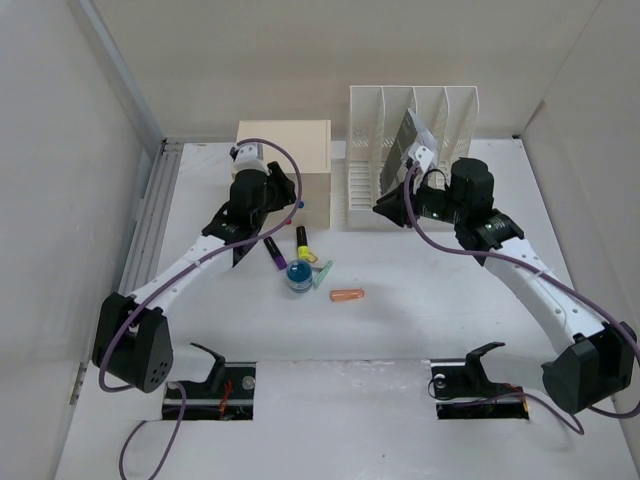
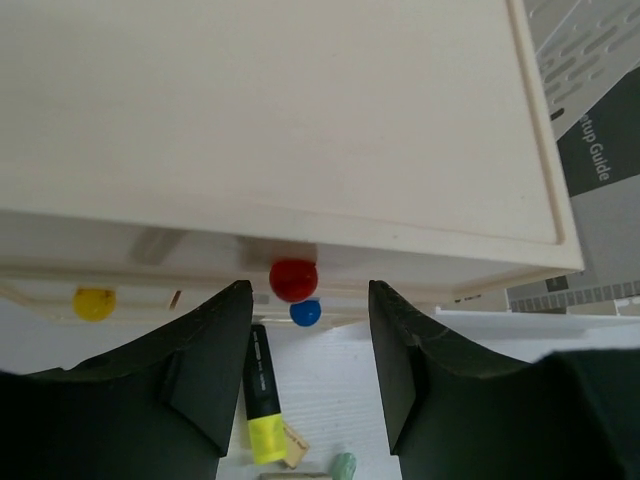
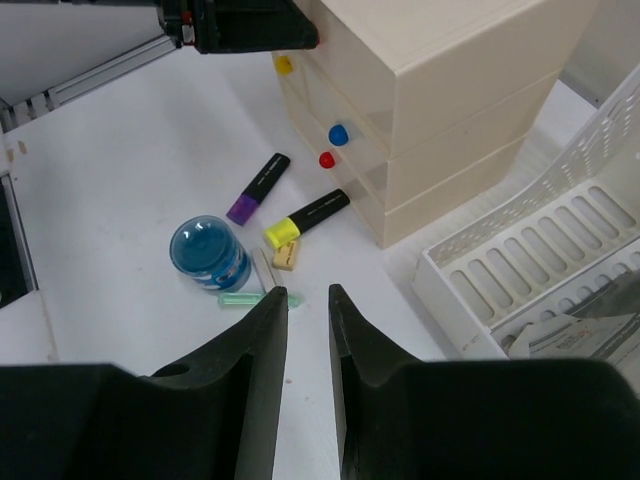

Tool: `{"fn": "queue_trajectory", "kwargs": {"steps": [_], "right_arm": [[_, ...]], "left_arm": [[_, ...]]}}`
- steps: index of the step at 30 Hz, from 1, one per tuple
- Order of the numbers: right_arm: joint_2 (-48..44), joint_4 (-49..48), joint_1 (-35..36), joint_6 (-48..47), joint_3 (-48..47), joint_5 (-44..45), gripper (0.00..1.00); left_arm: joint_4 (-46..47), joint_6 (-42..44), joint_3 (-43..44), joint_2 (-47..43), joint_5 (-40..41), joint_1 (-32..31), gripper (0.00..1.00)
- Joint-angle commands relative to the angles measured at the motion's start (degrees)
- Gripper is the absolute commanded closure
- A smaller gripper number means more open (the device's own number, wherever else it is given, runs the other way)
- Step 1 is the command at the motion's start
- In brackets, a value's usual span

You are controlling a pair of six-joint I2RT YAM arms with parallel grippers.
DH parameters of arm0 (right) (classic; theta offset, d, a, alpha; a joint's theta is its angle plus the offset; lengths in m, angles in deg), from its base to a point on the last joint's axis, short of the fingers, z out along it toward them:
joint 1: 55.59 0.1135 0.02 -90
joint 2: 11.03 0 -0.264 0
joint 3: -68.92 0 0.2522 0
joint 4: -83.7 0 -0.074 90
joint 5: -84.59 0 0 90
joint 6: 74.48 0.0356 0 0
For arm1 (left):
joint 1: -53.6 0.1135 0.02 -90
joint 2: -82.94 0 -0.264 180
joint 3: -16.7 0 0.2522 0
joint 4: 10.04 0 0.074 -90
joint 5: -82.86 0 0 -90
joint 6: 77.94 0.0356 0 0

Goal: Organize the desk

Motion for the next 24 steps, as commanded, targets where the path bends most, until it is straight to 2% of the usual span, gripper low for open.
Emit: {"fn": "queue_trajectory", "kwargs": {"steps": [1, 16, 24], "right_arm": [[-0.88, -2.13, -0.23, 1.12, -1.56, -1.64, 0.72], [-0.35, -2.13, -0.75, 1.12, -2.09, -1.64, 0.72], [0.17, -2.13, -0.75, 1.12, -1.56, -1.64, 0.72]], "left_arm": [[-0.19, -0.48, -2.59, -3.38, 1.21, 0.07, 0.53], [0.86, 1.1, 1.09, 4.7, 2.79, 1.21, 0.56], [1.39, 1.63, 2.94, 3.92, 2.79, 1.21, 0.57]]}}
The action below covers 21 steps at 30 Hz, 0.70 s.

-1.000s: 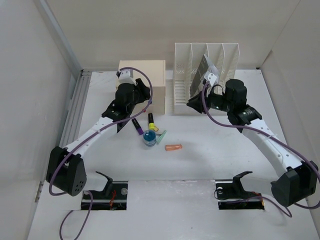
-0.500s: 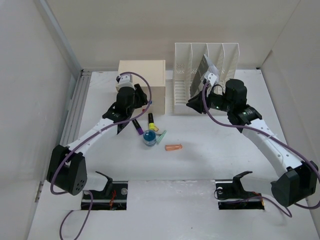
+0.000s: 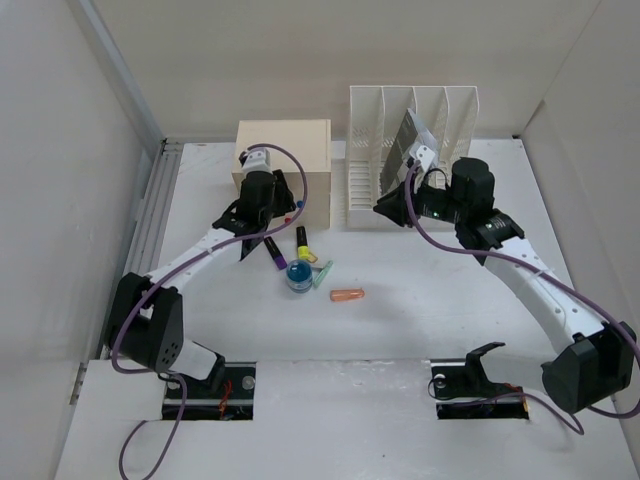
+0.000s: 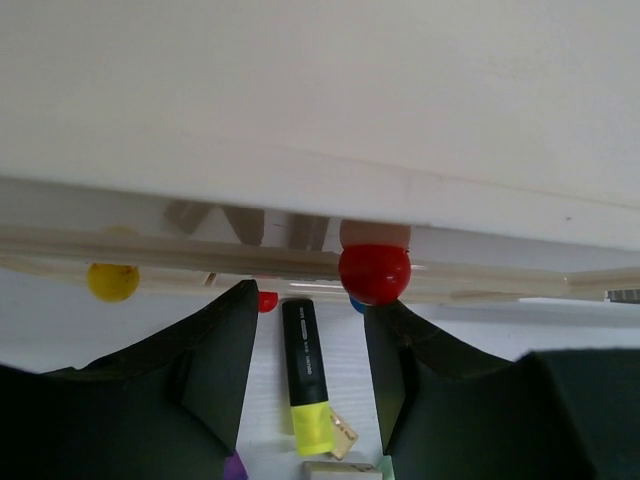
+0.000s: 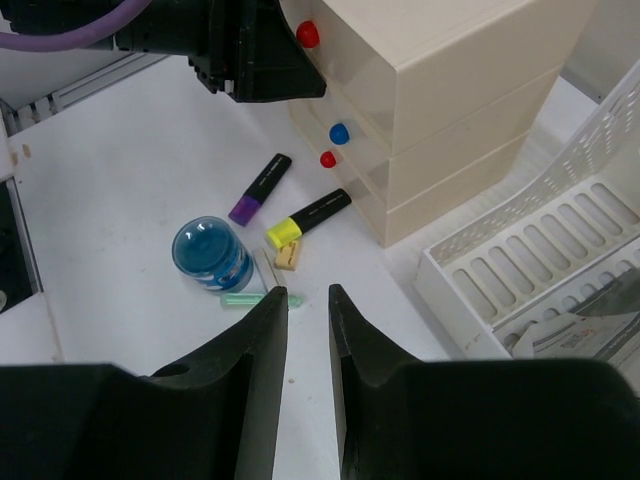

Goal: Organize the desk

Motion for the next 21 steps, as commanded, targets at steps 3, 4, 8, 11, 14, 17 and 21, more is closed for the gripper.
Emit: {"fn": "queue_trajectory", "kwargs": {"steps": [3, 4, 8, 11, 14, 17, 21], "right_arm": [[0.11, -2.13, -0.34, 0.31, -1.56, -1.21, 0.72], [0.11, -2.13, -0.34, 0.31, -1.56, -1.21, 0.72], [0.11, -2.13, -0.34, 0.31, -1.56, -1.21, 0.72], [0.64, -2.13, -0.34, 0.31, -1.56, -1.21, 0.72], [0.64, -2.13, -0.34, 0.31, -1.56, -1.21, 0.72], [0.64, -2.13, -0.34, 0.31, -1.56, -1.21, 0.7], [0.64, -2.13, -0.34, 0.31, -1.56, -1.21, 0.7]], "left_arm": [[2.87, 0.67, 4.23, -3.5, 1.26, 0.4, 0.57], [2.87, 0.67, 4.23, -4.03, 0.65, 0.4, 0.57], [2.87, 0.67, 4.23, -5.44, 0.65, 0.4, 0.57], [2.35, 1.19, 5.46, -5.44, 1.18, 0.4, 0.57], [1.73, 1.81, 5.99, -5.44, 1.7, 0.4, 0.57], [1.73, 1.81, 5.99, -5.97, 1.7, 0.4, 0.57], [1.12, 2.34, 6.52, -4.56, 2.23, 0.4, 0.62]]}}
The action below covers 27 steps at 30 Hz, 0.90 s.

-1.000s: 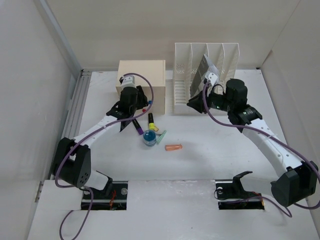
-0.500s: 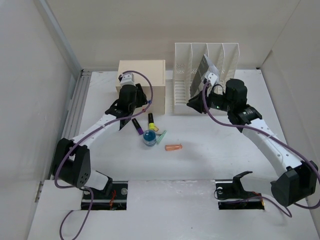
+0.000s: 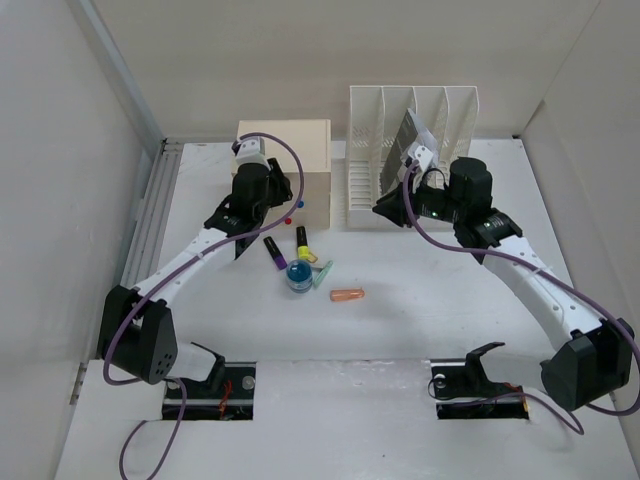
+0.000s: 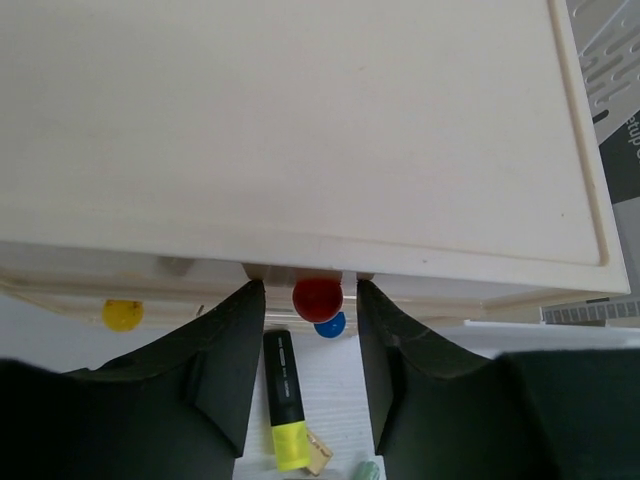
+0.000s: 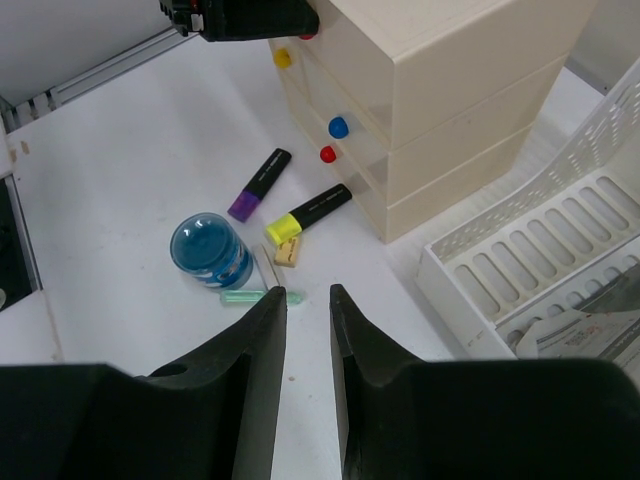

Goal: Organize the desk

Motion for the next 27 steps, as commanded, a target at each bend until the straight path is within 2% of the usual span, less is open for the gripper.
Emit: {"fn": "queue_trajectory", "kwargs": {"steps": [1, 4, 5, 7, 11, 22, 27], "right_arm": [[-0.21, -2.13, -0.34, 0.29, -1.56, -1.18, 0.7], [-0.21, -2.13, -0.34, 0.29, -1.56, -1.18, 0.7], [-0.21, -2.13, -0.34, 0.29, -1.56, -1.18, 0.7], [-0.21, -2.13, -0.34, 0.29, -1.56, -1.18, 0.7], [-0.21, -2.13, -0.34, 0.29, -1.56, -1.18, 0.7], [-0.21, -2.13, -0.34, 0.29, -1.56, -1.71, 0.7], [-0.21, -2.13, -0.34, 0.29, -1.56, -1.71, 0.7]], "left_arm": [[1.95, 1.07, 3.17, -0.39, 1.88, 0.36, 0.65], [1.95, 1.07, 3.17, 0.14, 1.88, 0.36, 0.71], [1.95, 1.07, 3.17, 0.14, 1.36, 0.36, 0.77], [1.95, 0.54, 3.17, 0.14, 1.35, 0.36, 0.83], [2.47, -0.6, -0.06, -0.47, 0.65, -0.17, 0.92], [4.23, -3.77, -10.96, -6.63, 0.65, -3.33, 0.94], [3.62, -4.99, -13.26, -10.92, 1.18, -5.26, 0.94]]}}
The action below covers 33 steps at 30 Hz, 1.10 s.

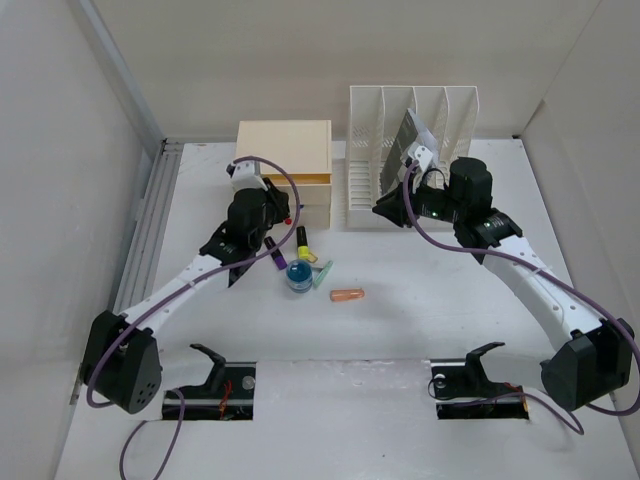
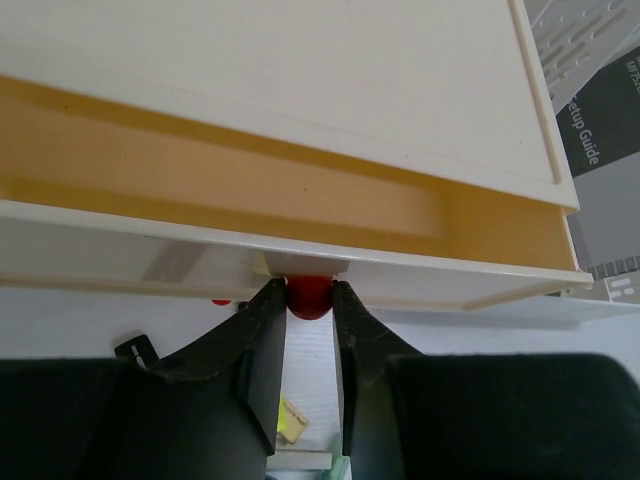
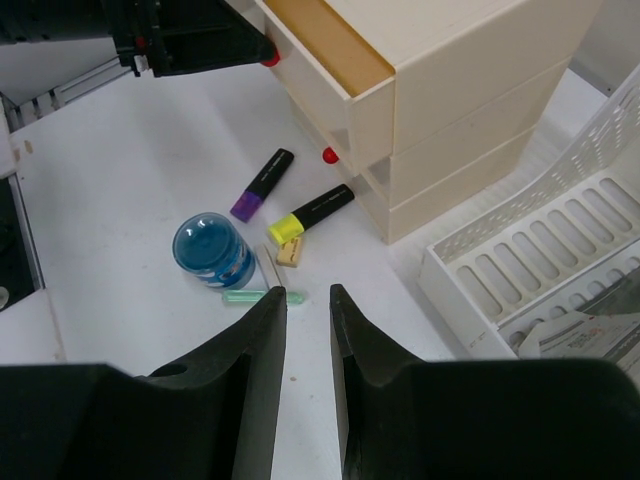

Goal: Organize the desk

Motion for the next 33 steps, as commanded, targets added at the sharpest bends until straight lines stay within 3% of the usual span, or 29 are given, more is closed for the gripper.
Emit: {"fn": "queue_trajectory", "kwargs": {"steps": [1, 7, 18, 19, 22, 23, 24, 27, 30, 33], "right_arm": [[-0.21, -2.13, -0.34, 0.29, -1.56, -1.41, 0.7], [-0.21, -2.13, -0.34, 0.29, -1.56, -2.11, 0.7], [0.31, -2.13, -0.34, -0.24, -1.03, -2.64, 0.7], [0.84, -2.13, -0.34, -0.24, -1.03, -3.16, 0.68], [0.84, -2.13, -0.34, -1.9, -1.03, -4.74, 0.55], [1.36, -2.13, -0.34, -2.61, -1.03, -6.31, 0.4], [1.37, -1.34, -0.34, -3.66, -1.03, -6.94, 0.34], [3.38, 3.66, 1.41, -10.07, -3.58, -9.56, 0.22], [6.8, 10.95, 4.13, -18.67, -6.65, -11.86, 0.17], [10.49, 17.38, 11.59, -29.93, -7.89, -10.56, 0.14]], "left_arm": [[-3.33, -1.41, -2.9, -3.17, -0.9, -1.51, 0.94], [-4.91, -2.91, -6.15, -8.62, 0.42, -5.45, 0.94], [-7.55, -4.49, -7.48, -11.7, 1.12, -6.51, 0.94], [-7.55, -4.49, -7.48, -12.31, 1.12, -6.52, 0.89], [-8.26, -4.49, -7.48, -12.84, 1.65, -6.52, 0.46], [-8.26, -4.49, -8.0, -12.84, 2.17, -6.52, 0.36], [-8.26, -4.49, -8.0, -13.45, 2.18, -6.52, 0.23], [-9.48, -4.49, -8.53, -15.73, 1.56, -7.12, 0.13], [-11.93, -4.49, -8.53, -18.72, -0.28, -7.66, 0.1], [-15.62, -5.02, -7.48, -24.52, -0.81, -9.93, 0.1]]}}
